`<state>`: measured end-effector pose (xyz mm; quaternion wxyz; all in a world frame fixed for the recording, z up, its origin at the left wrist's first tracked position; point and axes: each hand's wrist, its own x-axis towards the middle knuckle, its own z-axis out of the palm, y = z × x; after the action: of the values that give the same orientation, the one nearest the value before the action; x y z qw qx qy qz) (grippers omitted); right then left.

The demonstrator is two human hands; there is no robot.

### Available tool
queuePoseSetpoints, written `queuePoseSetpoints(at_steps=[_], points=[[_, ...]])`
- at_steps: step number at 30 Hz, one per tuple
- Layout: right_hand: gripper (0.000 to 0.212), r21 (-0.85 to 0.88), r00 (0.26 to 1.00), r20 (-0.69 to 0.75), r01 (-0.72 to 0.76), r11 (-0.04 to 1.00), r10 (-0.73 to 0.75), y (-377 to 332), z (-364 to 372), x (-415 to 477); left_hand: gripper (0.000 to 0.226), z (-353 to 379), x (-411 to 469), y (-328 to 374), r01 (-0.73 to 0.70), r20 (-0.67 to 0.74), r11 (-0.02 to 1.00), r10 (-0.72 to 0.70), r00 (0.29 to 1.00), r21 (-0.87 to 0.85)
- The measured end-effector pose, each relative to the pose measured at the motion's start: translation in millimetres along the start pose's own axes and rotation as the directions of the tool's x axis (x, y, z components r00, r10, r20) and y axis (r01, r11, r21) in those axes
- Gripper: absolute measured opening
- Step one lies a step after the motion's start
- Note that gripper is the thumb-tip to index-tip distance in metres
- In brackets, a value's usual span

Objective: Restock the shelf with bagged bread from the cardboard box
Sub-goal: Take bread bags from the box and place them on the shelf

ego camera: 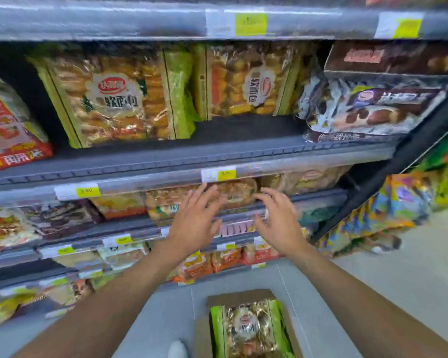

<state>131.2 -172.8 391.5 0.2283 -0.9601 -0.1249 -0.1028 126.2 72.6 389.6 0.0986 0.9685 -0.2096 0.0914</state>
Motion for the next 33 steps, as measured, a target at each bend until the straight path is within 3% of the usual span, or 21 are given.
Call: queuePoseSetpoints(at_steps=[5, 8, 12, 19, 21, 28, 33], points=[[0.053, -0.011, 0.983, 0.112, -0.148, 0.989, 0.148, 77, 30, -74, 0.062, 98, -25, 39, 0.046, 0.205, 0.993, -0.022, 0.979, -0.11], [0.057, -0.049, 0.936, 0.232, -0.262, 0.964, 0.266, 121, 54, -121, 0.065, 152, -49, 53, 0.101, 0.379, 0.987, -0.048, 0.924, -0.122], [0.053, -0.111, 0.819, 0.349, -0.447, 0.887, 0.456, 170, 87, -172, 0.073, 213, -81, 63, 0.2, 0.551, 0.974, -0.11, 0.827, -0.105], [0.057, -0.132, 0.569, 0.49, -0.7, 0.702, 0.66, 238, 168, -251, 0.075, 315, -131, 74, 0.414, 0.744, 0.907, -0.225, 0.63, -0.076], [0.059, -0.164, 0.484, 0.547, -0.738, 0.654, 0.683, 254, 194, -274, 0.075, 346, -148, 76, 0.456, 0.784, 0.889, -0.249, 0.569, -0.048], [0.063, -0.232, 0.289, 0.659, -0.8, 0.554, 0.694, 304, 283, -343, 0.071, 443, -204, 96, 0.462, 0.852, 0.887, -0.233, 0.468, -0.012], [0.066, -0.297, 0.247, 0.724, -0.731, 0.614, 0.644, 324, 330, -382, 0.077, 496, -252, 111, 0.452, 0.911, 0.892, -0.188, 0.366, 0.002]])
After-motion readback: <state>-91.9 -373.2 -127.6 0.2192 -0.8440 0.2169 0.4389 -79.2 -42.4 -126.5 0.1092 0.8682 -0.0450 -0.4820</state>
